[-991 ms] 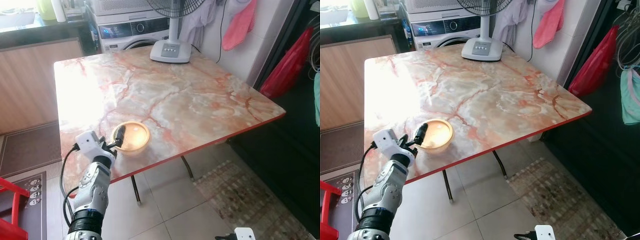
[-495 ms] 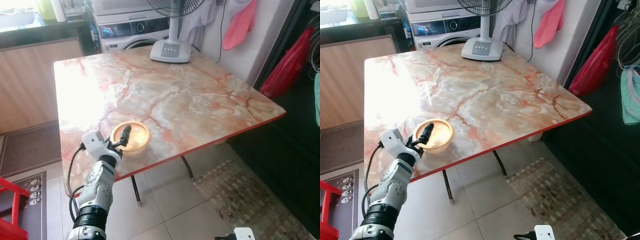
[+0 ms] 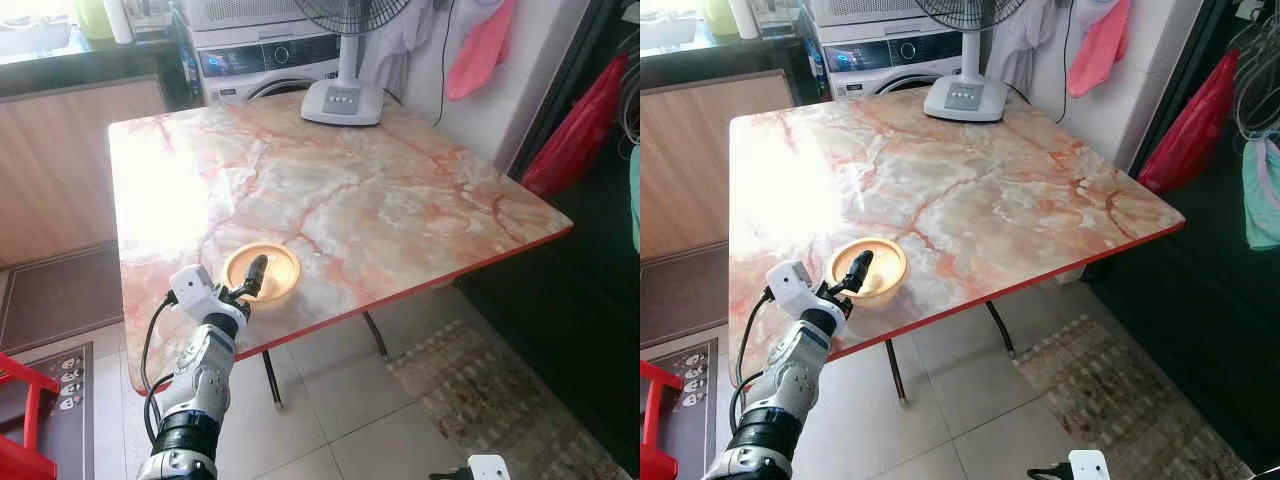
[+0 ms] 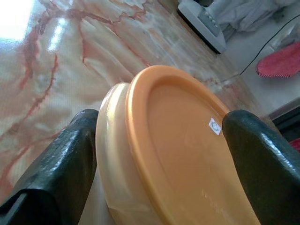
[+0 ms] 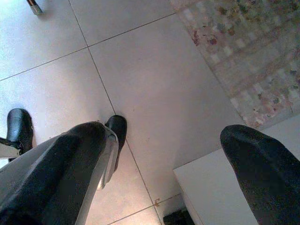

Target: Restocking fridge

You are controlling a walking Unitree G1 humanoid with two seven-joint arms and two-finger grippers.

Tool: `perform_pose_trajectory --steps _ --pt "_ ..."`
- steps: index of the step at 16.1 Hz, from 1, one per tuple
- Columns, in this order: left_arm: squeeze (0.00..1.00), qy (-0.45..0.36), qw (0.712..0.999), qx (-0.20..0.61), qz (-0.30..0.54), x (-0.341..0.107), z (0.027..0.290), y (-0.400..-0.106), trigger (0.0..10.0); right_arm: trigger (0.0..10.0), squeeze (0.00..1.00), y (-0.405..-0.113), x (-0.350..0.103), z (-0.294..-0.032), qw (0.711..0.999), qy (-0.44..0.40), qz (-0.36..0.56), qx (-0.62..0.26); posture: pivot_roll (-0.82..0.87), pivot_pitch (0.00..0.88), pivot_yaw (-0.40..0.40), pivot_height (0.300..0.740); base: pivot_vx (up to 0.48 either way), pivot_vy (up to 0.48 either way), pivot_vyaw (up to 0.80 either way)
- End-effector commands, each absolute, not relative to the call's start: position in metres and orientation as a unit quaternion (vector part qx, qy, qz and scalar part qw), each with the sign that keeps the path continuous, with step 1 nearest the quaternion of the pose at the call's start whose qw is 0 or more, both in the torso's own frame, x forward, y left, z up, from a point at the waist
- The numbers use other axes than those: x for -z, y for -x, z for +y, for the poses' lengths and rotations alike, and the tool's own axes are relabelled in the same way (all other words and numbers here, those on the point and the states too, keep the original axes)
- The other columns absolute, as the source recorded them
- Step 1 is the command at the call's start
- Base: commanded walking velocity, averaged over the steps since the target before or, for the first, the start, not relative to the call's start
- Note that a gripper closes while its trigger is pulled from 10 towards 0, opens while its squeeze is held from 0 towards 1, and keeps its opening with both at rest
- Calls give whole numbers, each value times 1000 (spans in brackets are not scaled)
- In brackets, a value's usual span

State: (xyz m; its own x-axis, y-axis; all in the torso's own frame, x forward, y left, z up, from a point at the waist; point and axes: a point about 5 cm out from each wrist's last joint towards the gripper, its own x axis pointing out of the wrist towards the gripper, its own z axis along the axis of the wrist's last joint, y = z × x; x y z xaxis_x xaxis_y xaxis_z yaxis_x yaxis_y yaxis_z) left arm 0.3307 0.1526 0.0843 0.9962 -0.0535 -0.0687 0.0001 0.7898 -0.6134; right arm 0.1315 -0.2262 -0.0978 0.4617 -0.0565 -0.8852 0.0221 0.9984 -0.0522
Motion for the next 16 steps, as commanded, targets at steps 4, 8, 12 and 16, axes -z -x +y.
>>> perform_pose_trajectory --steps 4,8,12,16 --pt "0 335 941 20 49 -85 147 -335 6627 10000 0 -132 97 -229 854 19 520 27 18 0 -17 740 0 0 0" --pt "0 336 940 22 53 -85 145 -337 3608 10000 0 -132 97 -229 854 19 519 28 13 0 -17 740 0 0 0" --pt "0 337 940 23 51 -86 143 -338 0 10000 0 -132 97 -230 854 19 519 30 15 0 -18 740 0 0 0" --pt "0 340 939 22 39 -88 144 -339 0 10000 0 -132 97 -229 854 18 519 30 15 0 -19 740 0 0 0"
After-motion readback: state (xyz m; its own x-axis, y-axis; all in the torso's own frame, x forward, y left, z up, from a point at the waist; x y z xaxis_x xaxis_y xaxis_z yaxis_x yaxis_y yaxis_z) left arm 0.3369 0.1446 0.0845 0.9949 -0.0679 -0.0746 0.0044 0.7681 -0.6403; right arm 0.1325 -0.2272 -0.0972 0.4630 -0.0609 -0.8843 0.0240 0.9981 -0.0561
